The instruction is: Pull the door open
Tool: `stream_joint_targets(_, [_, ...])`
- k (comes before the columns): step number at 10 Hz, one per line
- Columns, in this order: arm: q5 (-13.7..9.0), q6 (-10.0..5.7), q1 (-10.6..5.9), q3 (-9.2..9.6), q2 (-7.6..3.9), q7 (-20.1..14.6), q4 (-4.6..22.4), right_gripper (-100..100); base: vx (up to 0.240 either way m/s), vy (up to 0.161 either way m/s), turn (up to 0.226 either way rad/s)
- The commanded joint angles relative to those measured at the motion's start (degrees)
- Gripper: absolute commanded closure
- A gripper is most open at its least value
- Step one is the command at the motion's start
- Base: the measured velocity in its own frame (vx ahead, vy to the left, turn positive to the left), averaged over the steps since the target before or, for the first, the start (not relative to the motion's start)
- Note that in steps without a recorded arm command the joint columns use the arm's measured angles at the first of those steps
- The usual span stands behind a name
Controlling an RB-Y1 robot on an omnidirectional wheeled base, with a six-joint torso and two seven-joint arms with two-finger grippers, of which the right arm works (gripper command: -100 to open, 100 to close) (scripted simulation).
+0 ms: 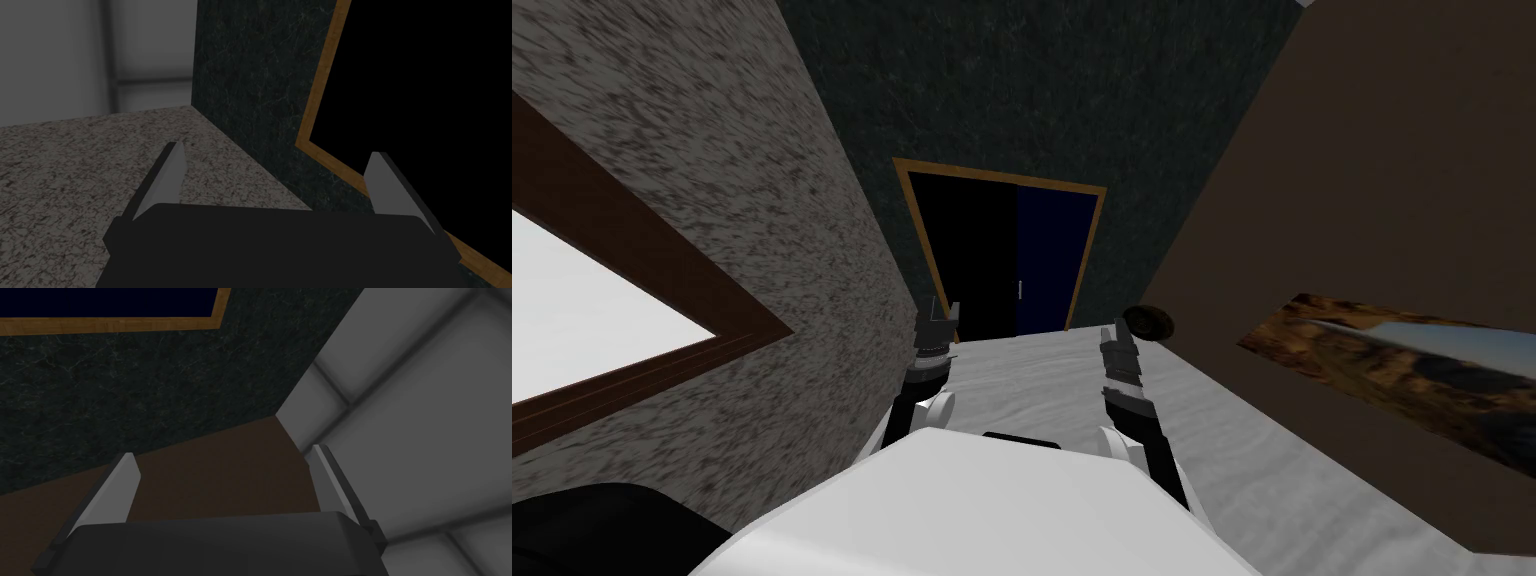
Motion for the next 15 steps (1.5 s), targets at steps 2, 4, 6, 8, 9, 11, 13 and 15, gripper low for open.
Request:
stream_joint_targets(2, [-1.02, -0.62, -0.41, 0.06, -0.96, -2.30, 2.01, -100, 0.061, 0.017, 0.076])
stream_joint_targets(4, [-2.17, -1.32, -0.89, 0.13, -1.94, -4.91, 4.30, -100, 0.106, 0.012, 0.083])
stream_joint_targets(6, [-2.97, -1.81, -1.22, 0.18, -2.54, -6.73, 5.88, -100, 0.100, 0.021, 0.063])
stream_joint_targets(8, [-4.22, -2.57, -1.74, 0.26, -3.45, -9.56, 8.35, -100, 0.085, 0.017, 0.084])
stream_joint_targets(9, [-4.73, -2.87, -1.95, 0.29, -3.77, -10.70, 9.35, -100, 0.105, 0.009, 0.089])
stream_joint_targets(11, [-5.74, -3.49, -2.37, 0.35, -4.43, -12.99, 11.34, -100, 0.094, 0.012, 0.080])
stream_joint_targets(13, [-6.79, -4.13, -2.82, 0.42, -5.08, -15.37, 13.41, -100, 0.090, 0.013, 0.073])
stream_joint_targets(15, [-7.96, -4.84, -3.32, 0.49, -5.75, -18.02, 15.72, -100, 0.093, 0.017, 0.093])
